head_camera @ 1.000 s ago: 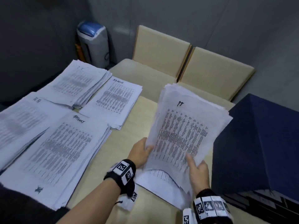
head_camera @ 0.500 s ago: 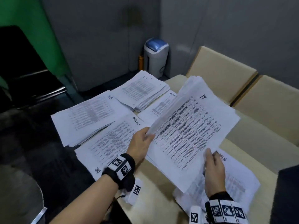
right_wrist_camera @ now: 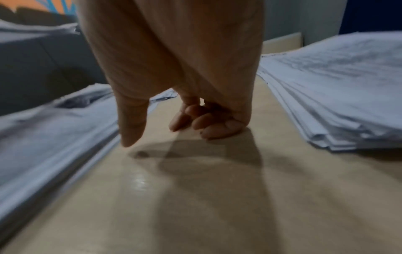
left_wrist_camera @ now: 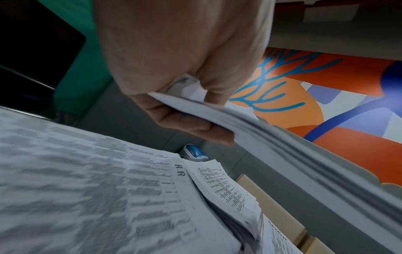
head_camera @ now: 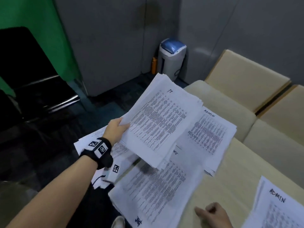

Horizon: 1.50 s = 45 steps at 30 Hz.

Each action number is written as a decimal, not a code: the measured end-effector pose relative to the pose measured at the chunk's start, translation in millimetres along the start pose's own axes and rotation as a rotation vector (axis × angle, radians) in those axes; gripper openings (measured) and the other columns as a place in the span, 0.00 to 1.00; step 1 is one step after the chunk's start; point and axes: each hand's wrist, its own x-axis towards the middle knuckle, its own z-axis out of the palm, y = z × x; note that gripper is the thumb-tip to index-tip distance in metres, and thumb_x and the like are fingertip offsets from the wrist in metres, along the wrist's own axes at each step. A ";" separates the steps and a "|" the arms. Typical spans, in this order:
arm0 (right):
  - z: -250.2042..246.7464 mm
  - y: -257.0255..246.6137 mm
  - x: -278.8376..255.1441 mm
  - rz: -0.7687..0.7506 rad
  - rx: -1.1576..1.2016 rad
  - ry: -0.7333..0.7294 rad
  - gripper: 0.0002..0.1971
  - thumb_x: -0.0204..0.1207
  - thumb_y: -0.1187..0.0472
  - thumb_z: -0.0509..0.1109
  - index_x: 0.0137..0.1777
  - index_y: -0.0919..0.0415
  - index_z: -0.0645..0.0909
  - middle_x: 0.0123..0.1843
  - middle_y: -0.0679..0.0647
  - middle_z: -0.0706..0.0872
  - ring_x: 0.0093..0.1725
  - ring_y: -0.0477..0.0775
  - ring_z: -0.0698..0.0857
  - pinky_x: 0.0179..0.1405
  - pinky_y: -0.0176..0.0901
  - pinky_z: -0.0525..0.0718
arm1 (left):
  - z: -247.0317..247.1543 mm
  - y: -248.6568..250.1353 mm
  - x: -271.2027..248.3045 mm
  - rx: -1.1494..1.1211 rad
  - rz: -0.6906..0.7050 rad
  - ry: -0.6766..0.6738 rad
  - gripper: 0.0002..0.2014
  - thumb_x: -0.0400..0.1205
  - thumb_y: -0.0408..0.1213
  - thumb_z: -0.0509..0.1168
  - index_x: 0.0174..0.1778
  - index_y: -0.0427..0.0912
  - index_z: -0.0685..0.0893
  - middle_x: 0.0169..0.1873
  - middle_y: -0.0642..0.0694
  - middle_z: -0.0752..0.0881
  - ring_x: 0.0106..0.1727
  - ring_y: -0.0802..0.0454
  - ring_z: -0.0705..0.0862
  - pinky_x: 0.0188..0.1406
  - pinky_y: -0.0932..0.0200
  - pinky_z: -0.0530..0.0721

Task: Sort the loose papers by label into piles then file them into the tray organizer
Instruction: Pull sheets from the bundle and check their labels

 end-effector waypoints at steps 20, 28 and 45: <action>5.6 24.5 32.0 0.081 -0.244 0.010 0.33 0.37 0.44 0.92 0.33 0.56 0.76 0.43 0.65 0.81 0.32 0.54 0.80 0.34 0.40 0.76 | 180.9 51.2 157.6 0.660 0.260 0.142 0.19 0.80 0.41 0.69 0.63 0.37 0.76 0.64 0.38 0.76 0.66 0.38 0.75 0.64 0.40 0.72; -62.3 -9.6 -13.0 0.048 0.185 0.038 0.06 0.81 0.61 0.75 0.51 0.65 0.86 0.44 0.53 0.89 0.44 0.52 0.87 0.38 0.30 0.80 | 279.5 39.1 -42.4 0.393 0.352 -0.555 0.05 0.82 0.40 0.67 0.50 0.43 0.82 0.51 0.46 0.84 0.50 0.46 0.84 0.52 0.50 0.82; -245.8 165.9 43.2 0.349 0.116 0.479 0.30 0.76 0.40 0.76 0.62 0.66 0.77 0.58 0.64 0.86 0.57 0.66 0.86 0.49 0.46 0.79 | 457.3 -3.9 -220.1 0.605 0.158 -0.604 0.14 0.85 0.48 0.65 0.58 0.40 0.80 0.50 0.46 0.86 0.48 0.49 0.81 0.46 0.58 0.75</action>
